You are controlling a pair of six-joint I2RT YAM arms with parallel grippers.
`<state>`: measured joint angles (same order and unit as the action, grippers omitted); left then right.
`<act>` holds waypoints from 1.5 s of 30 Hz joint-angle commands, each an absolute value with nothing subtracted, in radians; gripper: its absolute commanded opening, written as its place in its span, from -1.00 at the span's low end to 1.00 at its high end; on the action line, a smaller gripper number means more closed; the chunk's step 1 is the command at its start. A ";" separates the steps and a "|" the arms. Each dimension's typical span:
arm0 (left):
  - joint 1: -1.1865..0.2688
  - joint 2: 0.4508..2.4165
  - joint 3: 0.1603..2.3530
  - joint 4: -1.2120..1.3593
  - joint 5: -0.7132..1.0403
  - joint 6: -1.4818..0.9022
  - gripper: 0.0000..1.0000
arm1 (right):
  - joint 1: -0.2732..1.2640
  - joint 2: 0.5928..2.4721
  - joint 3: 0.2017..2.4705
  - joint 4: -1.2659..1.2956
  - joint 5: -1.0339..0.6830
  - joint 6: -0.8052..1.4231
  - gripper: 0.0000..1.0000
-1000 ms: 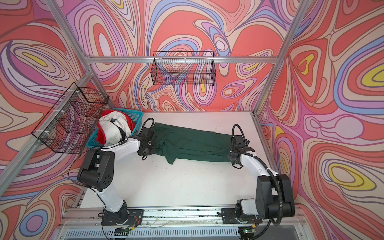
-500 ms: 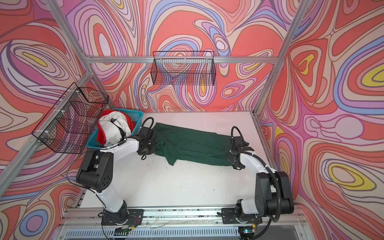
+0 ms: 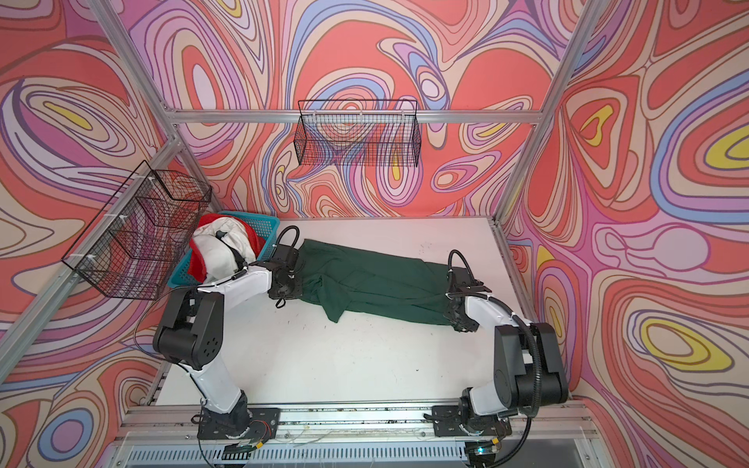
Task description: Fold and stack the t-shirts
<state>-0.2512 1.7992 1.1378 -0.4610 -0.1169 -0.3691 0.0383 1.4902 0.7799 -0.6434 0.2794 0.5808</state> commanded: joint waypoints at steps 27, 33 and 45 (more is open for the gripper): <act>-0.257 1.523 1.097 -0.478 -0.112 -0.453 -0.36 | 0.032 1.325 0.962 -0.776 0.268 0.548 0.88; -0.266 1.483 1.075 -0.514 -0.175 -0.449 -0.12 | 0.063 1.279 0.933 -0.700 0.074 0.581 0.92; -0.271 1.433 0.976 -0.431 -0.054 -0.470 0.02 | 0.555 1.440 0.925 -0.344 0.001 0.756 0.81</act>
